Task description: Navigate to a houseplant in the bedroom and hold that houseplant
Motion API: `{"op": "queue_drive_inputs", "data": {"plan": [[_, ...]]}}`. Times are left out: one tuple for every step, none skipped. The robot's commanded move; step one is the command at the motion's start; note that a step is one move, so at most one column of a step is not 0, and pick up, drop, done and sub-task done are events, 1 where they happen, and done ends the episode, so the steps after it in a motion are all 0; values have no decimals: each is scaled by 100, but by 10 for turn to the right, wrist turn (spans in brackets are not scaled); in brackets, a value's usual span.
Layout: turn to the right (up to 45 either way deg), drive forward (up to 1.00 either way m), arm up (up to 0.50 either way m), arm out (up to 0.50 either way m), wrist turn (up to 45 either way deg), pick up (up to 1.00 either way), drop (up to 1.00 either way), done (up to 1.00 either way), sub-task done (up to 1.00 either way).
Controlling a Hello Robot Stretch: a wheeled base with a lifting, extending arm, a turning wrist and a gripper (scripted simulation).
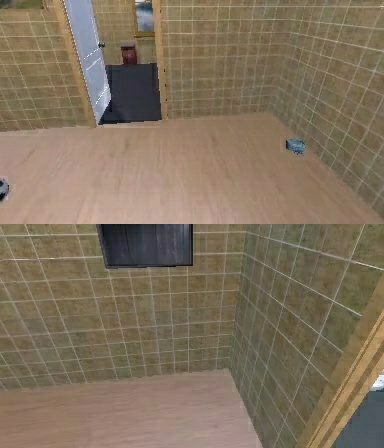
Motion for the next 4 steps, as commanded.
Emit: {"op": "queue_drive_inputs", "data": {"plan": [[-60, 0, 0, 0, 0, 0, 0, 0, 0], [0, 30, 0, 0, 0, 0, 0, 0, 0], [-150, 0, 0, 0, 0, 0, 0, 0, 0], [0, 100, 0, 0, 0, 0, 0, 0, 0]]}}
